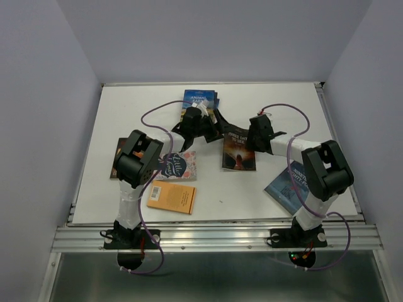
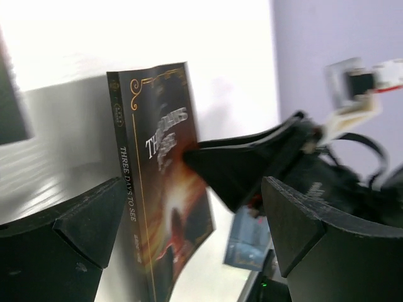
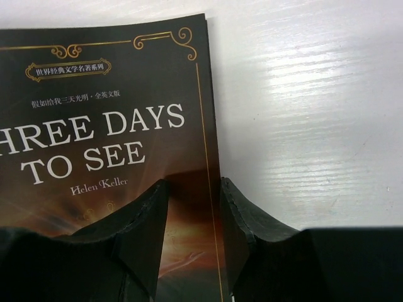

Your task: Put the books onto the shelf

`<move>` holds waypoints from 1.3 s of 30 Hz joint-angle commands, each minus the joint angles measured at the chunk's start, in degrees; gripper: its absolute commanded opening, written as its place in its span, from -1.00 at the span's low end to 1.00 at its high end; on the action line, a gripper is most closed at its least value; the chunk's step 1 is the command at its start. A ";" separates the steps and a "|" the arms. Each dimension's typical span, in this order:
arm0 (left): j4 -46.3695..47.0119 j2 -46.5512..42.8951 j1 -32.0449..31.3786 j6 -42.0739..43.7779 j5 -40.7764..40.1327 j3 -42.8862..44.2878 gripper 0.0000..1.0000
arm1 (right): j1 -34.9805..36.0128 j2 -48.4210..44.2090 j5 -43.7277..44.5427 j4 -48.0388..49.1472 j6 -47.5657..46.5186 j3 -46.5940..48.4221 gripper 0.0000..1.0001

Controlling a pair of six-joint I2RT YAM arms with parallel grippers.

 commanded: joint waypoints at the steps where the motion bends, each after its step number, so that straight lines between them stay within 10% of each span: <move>1: 18.20 0.31 -4.35 -8.06 12.92 0.72 0.98 | 2.39 6.69 -13.56 -10.78 2.20 -6.17 -0.19; 17: 1.50 9.64 -6.82 4.15 8.79 5.03 0.91 | 2.39 3.69 -15.75 -8.05 3.43 -8.28 -0.19; 32: -2.98 0.51 -5.41 6.96 2.21 -0.58 0.02 | 2.39 2.73 -13.65 -8.05 4.49 -9.95 -0.20; 39: -16.07 -2.66 -4.62 15.12 -4.29 2.57 0.48 | 1.86 4.04 -13.38 -8.23 4.93 -10.83 -0.20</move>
